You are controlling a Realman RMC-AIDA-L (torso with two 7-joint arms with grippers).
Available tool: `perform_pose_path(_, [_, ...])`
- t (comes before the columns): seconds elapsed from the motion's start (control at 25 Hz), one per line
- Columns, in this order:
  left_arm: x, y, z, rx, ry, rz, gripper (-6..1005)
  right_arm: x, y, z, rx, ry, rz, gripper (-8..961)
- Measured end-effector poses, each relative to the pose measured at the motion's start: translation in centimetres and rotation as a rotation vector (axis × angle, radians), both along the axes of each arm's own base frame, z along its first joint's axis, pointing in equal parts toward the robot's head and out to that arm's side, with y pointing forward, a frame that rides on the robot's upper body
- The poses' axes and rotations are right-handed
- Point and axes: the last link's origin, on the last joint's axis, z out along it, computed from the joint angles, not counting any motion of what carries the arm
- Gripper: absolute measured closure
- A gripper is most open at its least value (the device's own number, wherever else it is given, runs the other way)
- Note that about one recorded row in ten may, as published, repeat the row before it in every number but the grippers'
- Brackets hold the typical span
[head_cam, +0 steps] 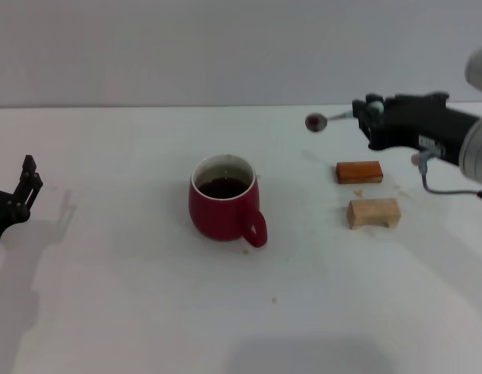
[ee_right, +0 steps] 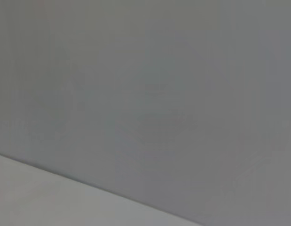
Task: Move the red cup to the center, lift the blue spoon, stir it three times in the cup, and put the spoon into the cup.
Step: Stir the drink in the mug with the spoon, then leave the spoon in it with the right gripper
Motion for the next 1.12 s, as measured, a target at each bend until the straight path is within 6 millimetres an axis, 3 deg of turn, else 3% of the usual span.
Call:
perform_pose_path(0.12, [0.0,0.1,0.0,0.002,0.001,0.000,191,-2.1,0.0,1.4,0.007,-0.053,0.020,818])
perform_pose_path(0.4, [0.0,0.1,0.1,0.006,0.000,0.002,191,-4.4,0.2,1.9,-0.050,-0.074,0.031,818])
perform_pose_path(0.72, [-0.4,0.0,0.5,0.018,0.005,0.018,191,-7.6,-0.5,-0.3,-0.179,-0.143,0.096,818])
perform_pose_path(1.12, [-0.5,-0.2,0.4,0.016,0.002,0.022,191,-7.9,-0.7,-3.0,-0.247,-0.187,0.100,818])
